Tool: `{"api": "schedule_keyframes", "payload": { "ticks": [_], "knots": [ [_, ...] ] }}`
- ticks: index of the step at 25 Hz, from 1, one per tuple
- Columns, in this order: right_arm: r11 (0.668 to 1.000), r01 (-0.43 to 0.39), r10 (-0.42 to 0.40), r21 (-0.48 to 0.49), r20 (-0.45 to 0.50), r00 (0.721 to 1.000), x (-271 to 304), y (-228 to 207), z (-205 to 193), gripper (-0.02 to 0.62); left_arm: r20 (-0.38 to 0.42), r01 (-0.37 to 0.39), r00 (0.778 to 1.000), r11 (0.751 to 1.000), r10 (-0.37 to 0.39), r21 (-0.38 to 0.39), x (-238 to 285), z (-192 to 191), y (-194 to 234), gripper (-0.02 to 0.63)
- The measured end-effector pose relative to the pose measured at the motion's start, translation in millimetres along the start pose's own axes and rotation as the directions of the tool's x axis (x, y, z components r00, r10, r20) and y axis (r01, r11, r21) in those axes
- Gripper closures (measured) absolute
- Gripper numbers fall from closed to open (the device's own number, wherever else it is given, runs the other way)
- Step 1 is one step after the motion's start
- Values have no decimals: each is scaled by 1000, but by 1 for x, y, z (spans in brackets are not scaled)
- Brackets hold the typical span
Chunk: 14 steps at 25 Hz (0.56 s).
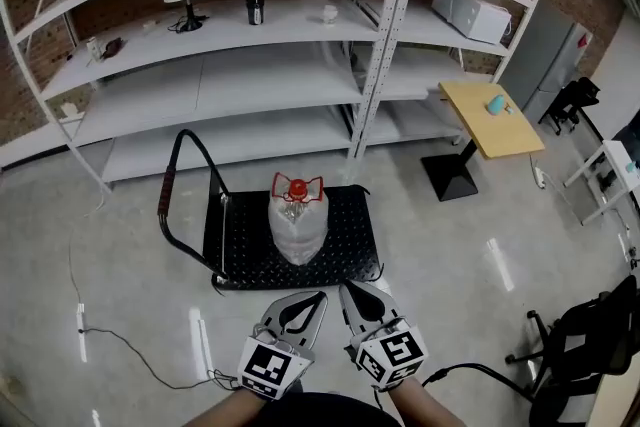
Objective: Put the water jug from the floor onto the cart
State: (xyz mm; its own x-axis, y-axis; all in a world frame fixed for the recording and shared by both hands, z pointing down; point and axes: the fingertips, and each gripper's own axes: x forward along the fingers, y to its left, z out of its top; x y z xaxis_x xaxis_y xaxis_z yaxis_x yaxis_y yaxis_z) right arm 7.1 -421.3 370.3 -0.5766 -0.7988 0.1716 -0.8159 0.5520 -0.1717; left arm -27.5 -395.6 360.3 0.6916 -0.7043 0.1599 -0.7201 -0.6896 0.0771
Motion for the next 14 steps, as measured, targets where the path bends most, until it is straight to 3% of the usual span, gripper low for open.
{"api": "schedule_keyframes", "payload": {
  "ticks": [6,14],
  "knots": [
    [1000,-26,26,3,-8,1000,-139,49,-30,594,-45,-32,998,999,31,-13,-75,-33,-125,606],
    [999,-52,53,14,-5,999,-254,98,-43,594,-55,-61,997,998,61,3,-146,-30,-226,606]
  ]
}}
